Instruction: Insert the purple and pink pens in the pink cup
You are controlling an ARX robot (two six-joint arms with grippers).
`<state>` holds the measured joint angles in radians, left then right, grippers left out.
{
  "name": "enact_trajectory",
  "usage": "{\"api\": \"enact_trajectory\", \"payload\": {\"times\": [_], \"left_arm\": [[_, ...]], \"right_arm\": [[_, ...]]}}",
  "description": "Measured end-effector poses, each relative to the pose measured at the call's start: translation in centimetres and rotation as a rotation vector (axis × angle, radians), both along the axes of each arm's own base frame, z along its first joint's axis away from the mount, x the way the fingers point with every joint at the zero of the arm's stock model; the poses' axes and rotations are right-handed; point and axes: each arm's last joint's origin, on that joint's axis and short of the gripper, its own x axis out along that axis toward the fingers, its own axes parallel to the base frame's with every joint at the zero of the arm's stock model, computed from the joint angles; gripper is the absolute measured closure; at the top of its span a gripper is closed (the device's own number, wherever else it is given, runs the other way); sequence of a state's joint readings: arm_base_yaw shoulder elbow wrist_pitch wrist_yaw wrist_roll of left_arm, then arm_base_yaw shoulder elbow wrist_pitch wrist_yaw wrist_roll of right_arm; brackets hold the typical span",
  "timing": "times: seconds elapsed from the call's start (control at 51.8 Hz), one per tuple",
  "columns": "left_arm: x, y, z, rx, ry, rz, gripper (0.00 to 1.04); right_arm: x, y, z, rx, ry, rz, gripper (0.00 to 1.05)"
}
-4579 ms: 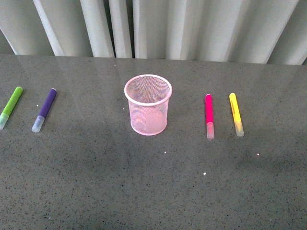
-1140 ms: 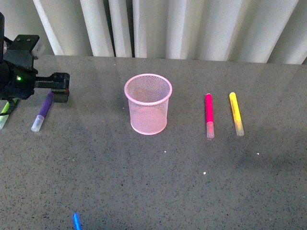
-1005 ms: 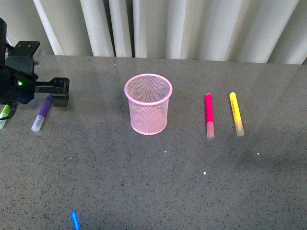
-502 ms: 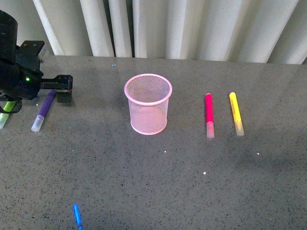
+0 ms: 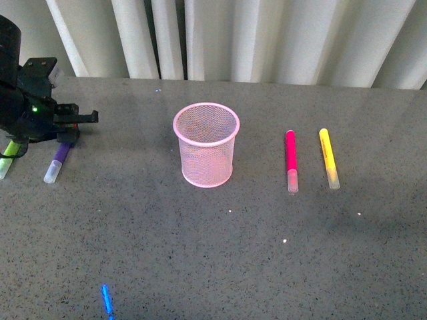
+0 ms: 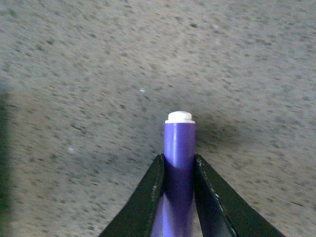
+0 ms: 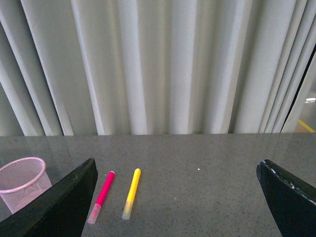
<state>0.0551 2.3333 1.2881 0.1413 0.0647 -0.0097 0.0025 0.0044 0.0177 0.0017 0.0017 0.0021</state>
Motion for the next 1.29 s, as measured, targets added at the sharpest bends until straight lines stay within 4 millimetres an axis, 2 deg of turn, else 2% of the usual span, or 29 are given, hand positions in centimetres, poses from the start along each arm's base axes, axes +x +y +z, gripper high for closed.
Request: {"api": "enact_trajectory", "payload": {"times": [0.077,0.213,0.27,0.309,0.483,0.56,0.618,0.734,0.869,1.063,1.294], "left_arm": [[-0.4,-0.6,0.3,-0.069,-0.023,0.014,0.91],[-1.4,-1.7,1.6,-0.18,-0.114,0.036,0.92],[-1.8,-2.2,2.8,-0.221,-0.168,0.045,0.92],[-2.1,-2.7,4.6,-0.261,-0.239,0.04,0.92],[-4.3,-4.5,10.2,-0.419,-0.525,0.019,0.92],[-5.4,-5.4,11.7,-0.468,-0.617,0.029,0.92],[-6.7,-6.9,12.4,-0.502,-0.691,0.029,0.92],[-9.0,-11.4,11.3,-0.534,-0.783,-0.065,0.92],[-9.4,-15.4,9.2,-0.531,-0.794,-0.056,0.92],[-8.5,-16.8,7.5,-0.505,-0.775,-0.033,0.92],[-7.5,-18.1,7.0,-0.487,-0.789,-0.049,0.92]], "right_arm": [[0.0,0.0,0.0,0.0,0.0,0.0,0.07],[0.0,0.0,0.0,0.0,0.0,0.0,0.07],[0.0,0.0,0.0,0.0,0.0,0.0,0.07],[0.0,0.0,0.0,0.0,0.0,0.0,0.07],[0.0,0.0,0.0,0.0,0.0,0.0,0.07],[0.0,0.0,0.0,0.0,0.0,0.0,0.07],[0.0,0.0,0.0,0.0,0.0,0.0,0.07],[0.0,0.0,0.0,0.0,0.0,0.0,0.07],[0.0,0.0,0.0,0.0,0.0,0.0,0.07],[0.0,0.0,0.0,0.0,0.0,0.0,0.07],[0.0,0.0,0.0,0.0,0.0,0.0,0.07]]}}
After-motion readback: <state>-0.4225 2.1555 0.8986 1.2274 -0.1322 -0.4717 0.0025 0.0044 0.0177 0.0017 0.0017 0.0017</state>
